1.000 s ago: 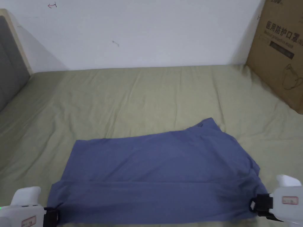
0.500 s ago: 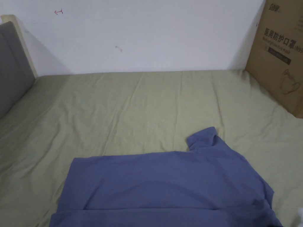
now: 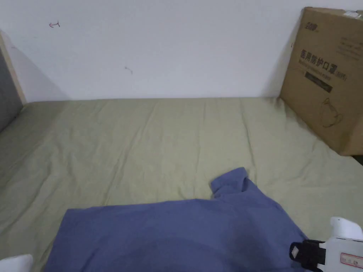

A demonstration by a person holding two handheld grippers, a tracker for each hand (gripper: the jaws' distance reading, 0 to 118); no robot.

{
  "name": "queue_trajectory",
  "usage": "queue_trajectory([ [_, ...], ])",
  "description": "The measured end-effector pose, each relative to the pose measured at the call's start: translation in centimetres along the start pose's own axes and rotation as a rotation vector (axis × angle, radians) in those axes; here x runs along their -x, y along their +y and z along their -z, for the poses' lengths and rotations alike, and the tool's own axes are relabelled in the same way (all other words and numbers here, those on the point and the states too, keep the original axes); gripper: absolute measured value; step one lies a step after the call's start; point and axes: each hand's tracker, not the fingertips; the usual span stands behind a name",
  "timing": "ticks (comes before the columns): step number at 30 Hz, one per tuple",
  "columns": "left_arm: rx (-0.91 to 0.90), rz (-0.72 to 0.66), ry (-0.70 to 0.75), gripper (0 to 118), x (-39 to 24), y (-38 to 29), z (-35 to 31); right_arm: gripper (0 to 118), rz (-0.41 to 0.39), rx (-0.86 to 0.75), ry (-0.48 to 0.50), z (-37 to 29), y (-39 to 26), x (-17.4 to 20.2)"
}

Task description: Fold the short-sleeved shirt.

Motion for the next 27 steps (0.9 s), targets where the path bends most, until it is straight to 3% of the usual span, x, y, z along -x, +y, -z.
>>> queue_trajectory([
  [5, -0.005, 0.026, -0.001, 0, -1.0, 3.6, 3.1, 1, -0.121, 0.007, -0.086, 5.5, 6.4, 0.2],
  [6, -0.016, 0.028, -0.004, 0, -1.1, 4.3, 3.6, 22, -0.136, 0.024, -0.109, 7.1, 8.1, -0.1],
  [8, -0.027, 0.024, -0.015, 0, -1.1, 5.6, 4.5, 76, -0.144, 0.038, -0.163, 10.3, 10.7, -0.7],
  [9, -0.040, 0.022, -0.015, 0, -0.9, 6.0, 5.1, 85, -0.159, 0.044, -0.159, 12.0, 11.9, -1.2],
  [15, -0.015, 0.027, -0.011, 0, -0.5, 7.4, 8.0, 85, -0.233, 0.205, -0.323, 22.4, 14.9, -4.0],
  [17, -0.006, 0.038, -0.012, 0, -0.4, 7.4, 8.7, 84, -0.168, 0.259, -0.316, 24.6, 14.3, -4.8],
  [18, 0.004, 0.041, -0.013, 0, -0.2, 7.6, 9.0, 79, -0.196, 0.209, -0.332, 23.4, 14.1, -3.9],
  [19, 0.013, 0.041, -0.013, 0, 0.0, 7.7, 9.3, 65, -0.247, 0.204, -0.334, 22.8, 14.1, -3.3],
  [20, 0.011, 0.037, -0.012, 4, 0.2, 7.7, 9.6, 41, -0.309, 0.206, -0.325, 22.3, 14.0, -2.8],
  [21, 0.008, 0.025, -0.013, 13, 0.5, 7.9, 9.9, 4, -0.344, 0.205, -0.330, 21.9, 14.0, -2.4],
  [22, 0.018, 0.013, -0.003, 26, 0.7, 8.3, 10.3, 4, -0.326, 0.207, -0.289, 21.8, 14.2, -2.3],
  [23, 0.028, 0.000, 0.019, 47, 0.8, 8.7, 10.6, 4, -0.266, 0.218, -0.240, 21.2, 14.3, -1.7],
  [24, 0.029, 0.002, 0.036, 83, 1.0, 9.3, 11.1, 4, -0.227, 0.226, -0.232, 21.5, 14.3, -1.7],
  [25, 0.030, 0.011, 0.051, 102, 1.2, 9.9, 11.8, 4, -0.237, 0.220, -0.266, 21.9, 14.1, -1.7],
  [26, 0.031, 0.016, 0.067, 110, 1.4, 10.5, 12.3, 4, -0.241, 0.221, -0.278, 22.0, 14.0, -1.6],
  [27, 0.022, 0.011, 0.072, 109, 1.7, 11.2, 13.0, 4, -0.248, 0.219, -0.284, 22.2, 13.9, -1.6],
])
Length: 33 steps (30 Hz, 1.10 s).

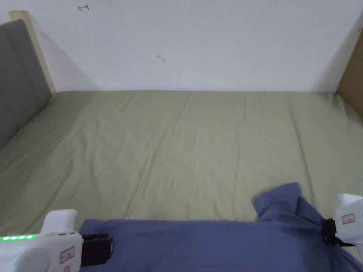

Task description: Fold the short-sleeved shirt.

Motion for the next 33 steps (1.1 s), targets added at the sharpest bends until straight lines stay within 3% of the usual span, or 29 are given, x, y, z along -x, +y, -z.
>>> queue_trajectory([
  [6, 0.048, -0.092, 0.062, 108, 2.3, 5.2, 6.9, 4, 0.015, 0.006, 0.013, -0.4, 0.1, -0.5],
  [8, 0.119, -0.147, 0.050, 102, 2.4, 5.5, 9.5, 4, 0.028, 0.009, 0.016, -0.1, 0.1, -0.5],
  [9, 0.202, -0.108, 0.053, 87, 1.9, 5.1, 11.1, 4, 0.031, 0.008, 0.016, -0.1, 0.1, -0.4],
  [11, 0.125, 0.046, 0.142, 88, 0.4, 4.6, 10.4, 4, 0.031, 0.005, 0.010, -0.3, 0.1, -0.3],
  [13, 0.138, -0.004, 0.110, 62, 0.8, 5.8, 9.1, 4, 0.015, 0.010, 0.001, -0.4, 0.3, 0.0],
  [14, 0.132, -0.011, 0.110, 38, 0.9, 6.1, 8.8, 4, 0.013, 0.008, -0.002, -0.7, 0.3, 0.1],
  [15, 0.129, -0.043, 0.103, 2, 1.6, 6.6, 8.4, 4, 0.015, 0.001, -0.002, -1.2, 0.3, 0.1],
  [17, 0.168, -0.122, 0.024, 2, 2.6, 7.0, 7.8, 4, 0.031, -0.043, 0.001, -2.8, 0.3, 0.1],
  [21, 0.101, 0.003, 0.029, 2, 1.9, 6.2, 3.2, 4, 0.041, -0.082, 0.053, -7.3, 0.0, -0.7],
  [24, 0.048, 0.008, 0.009, 2, 2.3, 5.0, -1.6, 4, 0.039, -0.115, 0.091, -11.5, -1.7, -1.7],
  [33, 0.005, -0.001, -0.066, 2, 5.0, -5.6, -14.6, 4, 0.043, -0.110, 0.140, -21.3, -15.3, -5.7],
])
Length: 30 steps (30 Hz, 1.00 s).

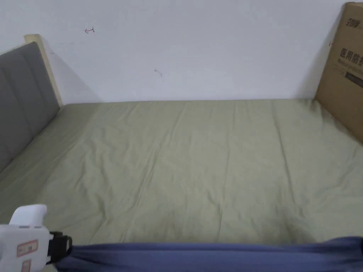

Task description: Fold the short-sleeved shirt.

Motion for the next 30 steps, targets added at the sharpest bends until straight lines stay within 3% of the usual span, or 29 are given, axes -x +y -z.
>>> queue_trajectory([
  [4, 0.101, 0.089, 0.041, 2, -0.8, -6.5, 0.2, 4, 0.015, 0.134, -0.021, 1.8, -7.3, -1.6],
  [8, 0.187, 0.017, 0.051, 6, 0.7, -10.1, 3.8, 4, 0.064, 0.195, -0.021, 5.6, -11.5, -2.1],
  [9, 0.180, -0.018, 0.057, 25, 0.9, -10.4, 4.2, 6, 0.066, 0.204, -0.019, 6.1, -11.9, -2.2],
  [11, 0.167, -0.040, 0.103, 77, 1.1, -10.6, 3.7, 27, 0.065, 0.200, -0.020, 5.1, -11.6, -1.8],
  [12, 0.134, -0.056, 0.092, 95, 1.6, -10.6, 2.9, 42, 0.057, 0.179, -0.026, 4.4, -11.4, -2.0],
  [13, 0.111, -0.087, 0.069, 100, 2.0, -10.5, 2.0, 59, 0.048, 0.170, -0.015, 3.5, -10.9, -2.1],
  [14, 0.093, -0.114, 0.062, 100, 2.4, -10.3, 1.1, 76, 0.050, 0.163, -0.015, 2.6, -10.6, -1.8],
  [15, 0.073, -0.145, 0.050, 100, 2.8, -10.1, 0.2, 83, 0.041, 0.129, -0.011, 0.9, -10.0, -1.1],
  [18, 0.007, -0.199, 0.025, 98, 3.4, -9.9, -2.4, 83, -0.054, 0.009, -0.024, -2.3, -9.0, 1.8],
  [19, -0.023, -0.219, 0.001, 90, 3.5, -10.1, -3.2, 83, -0.079, -0.039, -0.016, -3.2, -8.8, 3.0],
  [20, -0.053, -0.239, -0.028, 70, 3.6, -10.3, -3.8, 82, -0.090, -0.081, 0.002, -3.7, -8.7, 4.2],
  [21, -0.076, -0.262, -0.063, 33, 3.4, -10.7, -4.3, 75, -0.100, -0.119, 0.038, -4.1, -8.6, 5.6],
  [22, -0.083, -0.291, -0.084, 10, 3.5, -11.0, -4.5, 58, -0.102, -0.143, 0.087, -4.1, -8.5, 6.8],
  [24, -0.072, -0.296, -0.089, 4, 3.3, -11.6, -4.5, 2, -0.090, -0.187, 0.139, -3.3, -8.7, 9.4],
  [29, -0.071, -0.309, -0.091, 3, 2.8, -12.9, -4.1, 2, -0.096, -0.131, 0.261, 0.8, -10.0, 16.0],
  [30, -0.064, -0.337, -0.105, 21, 3.2, -12.9, -3.8, 2, -0.102, -0.112, 0.293, 1.6, -10.1, 16.7],
])
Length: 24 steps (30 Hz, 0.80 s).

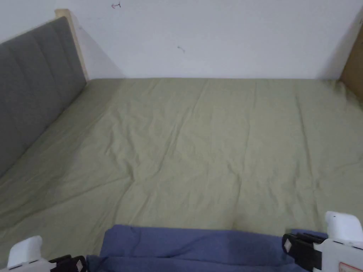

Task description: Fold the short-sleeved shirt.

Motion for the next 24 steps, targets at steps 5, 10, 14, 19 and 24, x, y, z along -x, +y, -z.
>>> queue_trajectory([
  [5, 0.072, -0.119, -0.052, 94, 3.7, 0.0, 2.5, 2, -0.052, 0.028, 0.028, 2.7, -0.1, 2.5],
  [10, 0.105, -0.422, -0.235, 100, 6.9, -0.8, 5.3, 2, -0.071, 0.059, 0.021, 4.1, 0.4, 3.4],
  [14, 0.109, -0.477, -0.324, 101, 7.5, -1.2, 7.7, 2, -0.065, 0.080, 0.007, 4.8, 0.4, 3.7],
  [19, 0.124, -0.480, -0.413, 103, 8.0, 0.0, 10.1, 2, -0.041, 0.113, 0.005, 5.9, 0.2, 3.6],
  [24, 0.180, -0.363, -0.268, 8, 7.4, 0.9, 11.3, 2, -0.028, 0.131, 0.007, 6.3, -0.1, 4.2],
])
